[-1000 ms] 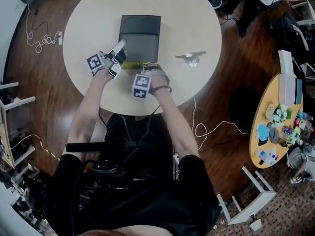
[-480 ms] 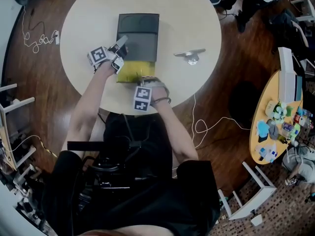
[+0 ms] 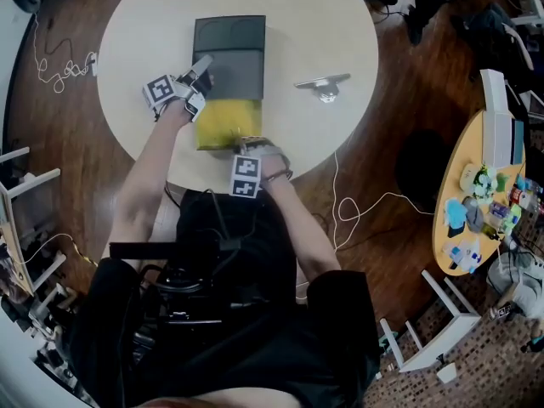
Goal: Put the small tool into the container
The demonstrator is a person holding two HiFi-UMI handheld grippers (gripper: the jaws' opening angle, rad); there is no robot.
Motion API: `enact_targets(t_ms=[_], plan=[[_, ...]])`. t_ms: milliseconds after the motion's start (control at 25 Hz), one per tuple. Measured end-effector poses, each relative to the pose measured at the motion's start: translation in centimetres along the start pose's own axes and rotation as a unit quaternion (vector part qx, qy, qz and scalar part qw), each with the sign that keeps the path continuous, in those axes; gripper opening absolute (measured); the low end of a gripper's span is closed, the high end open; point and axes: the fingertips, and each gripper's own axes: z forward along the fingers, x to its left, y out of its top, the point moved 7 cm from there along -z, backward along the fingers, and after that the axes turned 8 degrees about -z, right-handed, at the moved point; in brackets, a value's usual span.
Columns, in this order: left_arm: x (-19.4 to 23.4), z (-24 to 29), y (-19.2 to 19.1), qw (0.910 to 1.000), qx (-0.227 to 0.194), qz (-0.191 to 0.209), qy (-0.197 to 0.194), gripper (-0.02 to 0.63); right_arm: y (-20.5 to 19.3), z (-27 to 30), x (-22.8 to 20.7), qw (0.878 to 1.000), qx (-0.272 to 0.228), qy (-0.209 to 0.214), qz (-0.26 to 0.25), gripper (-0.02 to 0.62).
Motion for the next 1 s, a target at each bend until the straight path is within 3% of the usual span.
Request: enact_targets(t_ms=[240,560,680,760,880,960,1000], plan=[[-0.1,0.1,-0.1,1.0000,0.000,-0.005,-0.007,0.003,0.9,0.2,2.1,0.999,0.005,0.026,-0.021,0.022],[-0.1,0.1,-0.1,0.9999,-0.001,-0.010,-0.008,0.003,0.9,0.0,3.4,1.000,0.007,0.009,-0.008,0.030],[0.0,-0.4,0.1,0.9999,-0.005,-0.012,-0.008,0.003,1.1,-1.1,3.3,0.999,-0.010,-0.022,0.022,0.085],[0.0,-0.4,0.3,0.9999,-0.005,-0.011,-0.012,0.003,0.7,-2.6,2.8,0.995,-0.048,-0.022,0.080,0.097],[0.1,-0.2,0.3,0.9998,-0.005,-0.012,-0.016,0.002,-1.6,-5.4,1.0,0.970,-0.122,-0.024,0.211,0.117],[0.2,-0.3,0.4,0.9998,-0.010,-0.010,-0.017,0.000,-4.9,-7.0,-0.9,0.937,-0.157,-0.055,0.308,0.117],[0.2,-0.4,0.4,0.9997,-0.015,-0.008,-0.017,0.000,-7.0,-7.8,-2.0,0.912,-0.175,-0.080,0.362,0.117]])
